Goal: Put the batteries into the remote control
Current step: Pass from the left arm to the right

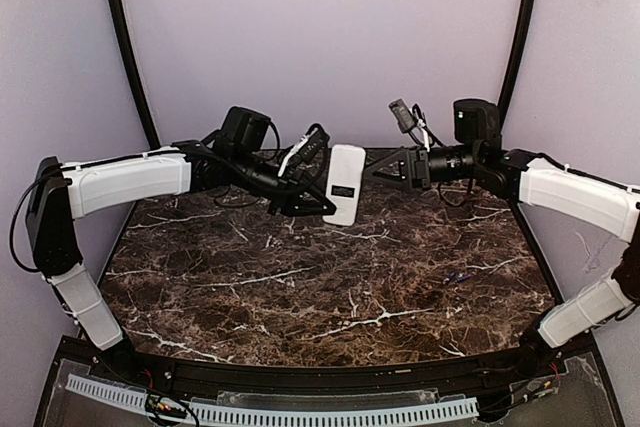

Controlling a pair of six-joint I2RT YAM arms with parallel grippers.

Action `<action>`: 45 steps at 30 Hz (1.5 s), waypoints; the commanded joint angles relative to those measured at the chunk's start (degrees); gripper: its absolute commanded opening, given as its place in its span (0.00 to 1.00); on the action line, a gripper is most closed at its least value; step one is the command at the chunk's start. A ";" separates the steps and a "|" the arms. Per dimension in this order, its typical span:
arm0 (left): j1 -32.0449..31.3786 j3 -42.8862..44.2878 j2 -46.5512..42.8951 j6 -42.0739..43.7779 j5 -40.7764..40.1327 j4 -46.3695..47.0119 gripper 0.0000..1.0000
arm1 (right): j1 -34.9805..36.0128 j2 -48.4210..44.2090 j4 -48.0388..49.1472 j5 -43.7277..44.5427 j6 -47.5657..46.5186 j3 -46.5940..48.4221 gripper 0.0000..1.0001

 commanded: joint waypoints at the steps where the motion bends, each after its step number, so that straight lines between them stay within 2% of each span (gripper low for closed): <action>1: 0.02 2.93 1.18 6.09 2.41 -9.60 0.00 | -0.16 1.01 -8.76 -2.49 -5.24 4.08 0.73; 11: -0.52 5.75 3.55 11.26 2.21 -17.00 0.00 | 0.54 5.71 -20.33 -4.19 -10.62 11.09 0.62; 20: -1.13 8.56 6.55 17.60 -0.99 -26.20 0.00 | 3.35 10.16 -33.09 -1.11 -17.21 17.66 0.52; 28: -2.25 10.04 8.82 21.40 -2.24 -30.74 0.00 | 4.46 13.02 -41.52 -1.03 -21.18 19.82 0.46; 40: -2.91 10.57 9.07 22.50 -1.99 -31.56 0.00 | 6.04 16.27 -43.17 -4.07 -22.40 20.81 0.42; 45: -3.05 10.70 9.23 22.90 -1.35 -32.02 0.00 | 6.34 17.28 -43.21 -4.94 -22.32 21.17 0.33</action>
